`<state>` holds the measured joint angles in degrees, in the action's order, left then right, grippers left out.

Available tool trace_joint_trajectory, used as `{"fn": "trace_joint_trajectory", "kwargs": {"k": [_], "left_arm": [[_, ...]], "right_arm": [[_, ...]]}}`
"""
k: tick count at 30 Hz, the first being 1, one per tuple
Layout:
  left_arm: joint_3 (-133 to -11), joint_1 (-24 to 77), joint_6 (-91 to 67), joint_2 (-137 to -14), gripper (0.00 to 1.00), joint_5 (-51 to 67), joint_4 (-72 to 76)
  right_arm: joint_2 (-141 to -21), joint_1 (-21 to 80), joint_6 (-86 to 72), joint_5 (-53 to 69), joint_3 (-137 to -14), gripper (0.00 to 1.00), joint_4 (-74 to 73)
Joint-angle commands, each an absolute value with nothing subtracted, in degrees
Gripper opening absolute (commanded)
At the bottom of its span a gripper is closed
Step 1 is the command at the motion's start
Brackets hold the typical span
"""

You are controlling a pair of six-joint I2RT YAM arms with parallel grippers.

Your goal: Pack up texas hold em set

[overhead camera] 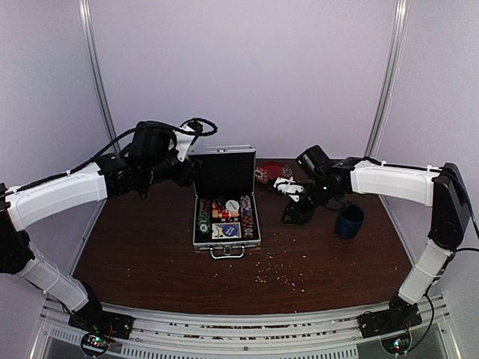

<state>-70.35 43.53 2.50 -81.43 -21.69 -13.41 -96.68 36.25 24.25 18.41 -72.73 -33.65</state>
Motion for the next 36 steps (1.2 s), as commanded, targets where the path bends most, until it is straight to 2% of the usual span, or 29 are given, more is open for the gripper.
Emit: {"fn": "trace_joint_trajectory", "kwargs": {"k": [1,5,10,28,36], "left_arm": [[-72.33,38.68,-1.3,-79.21,0.72,-17.68,-8.67],[-77.34,35.54,-4.53,-81.29,0.73,-15.94,-10.08],[-85.6,31.4,-10.22,-86.41,0.77,-14.25,-13.24],[-122.06,25.99,-13.54,-115.12,0.75,-0.66,-35.44],[-125.8,25.93,-10.24,-118.15,0.73,5.2,-45.05]], "right_arm": [[-90.93,32.62,24.46,24.67,-66.64,0.48,-28.64],[-88.64,30.66,24.01,27.16,-62.11,0.48,-24.3],[-88.38,30.33,24.35,26.6,-62.82,0.49,-24.62],[-89.36,30.28,24.79,28.65,-62.9,0.5,-25.88],[-91.05,30.23,24.79,27.27,-63.66,0.51,-26.58]]}}
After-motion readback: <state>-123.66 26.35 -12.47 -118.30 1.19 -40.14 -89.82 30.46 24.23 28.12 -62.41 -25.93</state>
